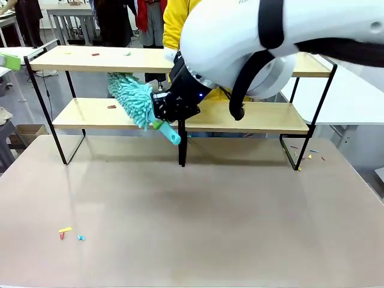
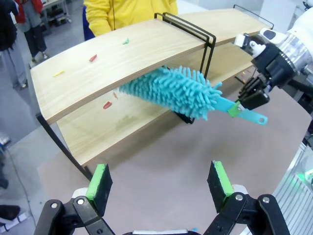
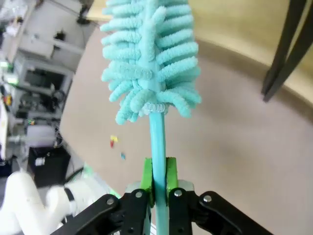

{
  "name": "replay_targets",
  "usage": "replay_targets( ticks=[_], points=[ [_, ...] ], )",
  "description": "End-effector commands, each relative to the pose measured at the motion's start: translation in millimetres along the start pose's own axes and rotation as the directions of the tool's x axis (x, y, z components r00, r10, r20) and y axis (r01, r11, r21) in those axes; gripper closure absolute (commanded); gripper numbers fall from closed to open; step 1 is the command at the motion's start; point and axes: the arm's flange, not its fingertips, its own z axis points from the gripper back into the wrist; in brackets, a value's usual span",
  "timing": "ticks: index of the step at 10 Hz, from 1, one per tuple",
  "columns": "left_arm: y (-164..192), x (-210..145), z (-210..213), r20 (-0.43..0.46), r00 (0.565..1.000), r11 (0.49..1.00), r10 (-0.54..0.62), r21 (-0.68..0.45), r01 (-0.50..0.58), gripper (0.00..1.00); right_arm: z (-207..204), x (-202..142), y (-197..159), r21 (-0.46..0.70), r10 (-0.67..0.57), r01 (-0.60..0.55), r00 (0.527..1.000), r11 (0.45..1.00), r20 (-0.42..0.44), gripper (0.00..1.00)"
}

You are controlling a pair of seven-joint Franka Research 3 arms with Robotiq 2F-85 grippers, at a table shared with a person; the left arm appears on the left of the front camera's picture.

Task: Clean the shelves.
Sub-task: Clean another randomly selected level of the Shelf with the Duster.

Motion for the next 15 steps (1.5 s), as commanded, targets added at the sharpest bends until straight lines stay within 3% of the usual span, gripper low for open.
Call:
replay_targets(
  ticks=[1, 3, 5, 7, 15],
  points=[
    [0.0, -0.1, -0.2, 0.004, 1.000, 1.000, 0.004, 0.000, -0.004, 0.00, -9.3, 10.1, 1.9, -0.051, -0.080, 0.084, 0.993, 0.995, 0.091, 0.88],
    [0.0, -0.1, -0.2, 0.004, 1.000, 1.000, 0.004, 0.000, -0.004, 0.00, -16.2, 23.3, -5.8, -0.106, -0.130, 0.147, 0.981, 0.983, 0.145, 0.88],
    [0.0, -0.1, -0.2, 0.004, 1.000, 1.000, 0.004, 0.000, -0.004, 0.00, -25.6, 31.4, -14.5, -0.153, -0.174, 0.196, 0.974, 0.969, 0.147, 0.88],
    [0.0, -0.1, -0.2, 0.004, 1.000, 1.000, 0.004, 0.000, -0.004, 0.00, -31.8, 39.8, -23.6, -0.177, -0.210, 0.229, 0.970, 0.957, 0.122, 0.88],
    [0.0, -0.1, -0.2, 0.004, 1.000, 1.000, 0.004, 0.000, -0.004, 0.00, -59.4, 51.8, -11.2, -0.158, -0.157, 0.150, 0.987, 0.976, -0.031, 0.88]
  ],
)
